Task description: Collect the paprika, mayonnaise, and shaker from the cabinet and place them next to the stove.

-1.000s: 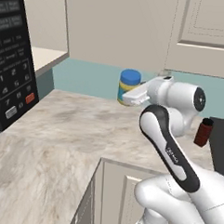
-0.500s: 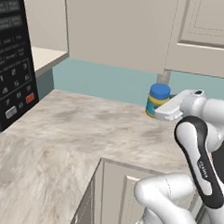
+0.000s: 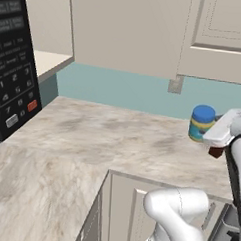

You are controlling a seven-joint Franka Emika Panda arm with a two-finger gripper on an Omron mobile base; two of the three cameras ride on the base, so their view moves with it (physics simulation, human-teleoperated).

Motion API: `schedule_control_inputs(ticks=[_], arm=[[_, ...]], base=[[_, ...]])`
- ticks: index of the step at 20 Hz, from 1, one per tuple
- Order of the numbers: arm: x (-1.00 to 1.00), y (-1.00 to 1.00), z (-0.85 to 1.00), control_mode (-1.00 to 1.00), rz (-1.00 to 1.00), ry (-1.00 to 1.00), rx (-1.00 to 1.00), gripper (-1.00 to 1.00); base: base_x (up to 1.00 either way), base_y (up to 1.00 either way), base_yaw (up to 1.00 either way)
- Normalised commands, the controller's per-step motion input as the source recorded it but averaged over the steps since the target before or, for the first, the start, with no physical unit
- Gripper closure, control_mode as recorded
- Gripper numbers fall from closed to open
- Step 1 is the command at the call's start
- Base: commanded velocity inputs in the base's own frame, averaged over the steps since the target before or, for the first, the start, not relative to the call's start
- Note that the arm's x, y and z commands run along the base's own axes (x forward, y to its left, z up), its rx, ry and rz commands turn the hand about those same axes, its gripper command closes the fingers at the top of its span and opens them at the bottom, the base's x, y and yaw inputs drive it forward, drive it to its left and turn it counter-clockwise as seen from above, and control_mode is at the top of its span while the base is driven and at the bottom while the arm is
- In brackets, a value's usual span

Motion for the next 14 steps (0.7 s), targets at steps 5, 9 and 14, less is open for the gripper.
schedule_control_inputs(ticks=[5, 9, 14], arm=[[-0.29, -0.85, -0.34, -1.00, 0.00, 0.00, -0.12, 1.00], [-0.22, -0.77, -0.41, -1.00, 0.00, 0.00, -0.09, 1.00], [-0.02, -0.64, -0.41, -1.00, 0.00, 0.00, -0.09, 1.00]], base=[[0.00, 0.00, 0.00], [0.00, 0.00, 0.00], [0.00, 0.00, 0.00]])
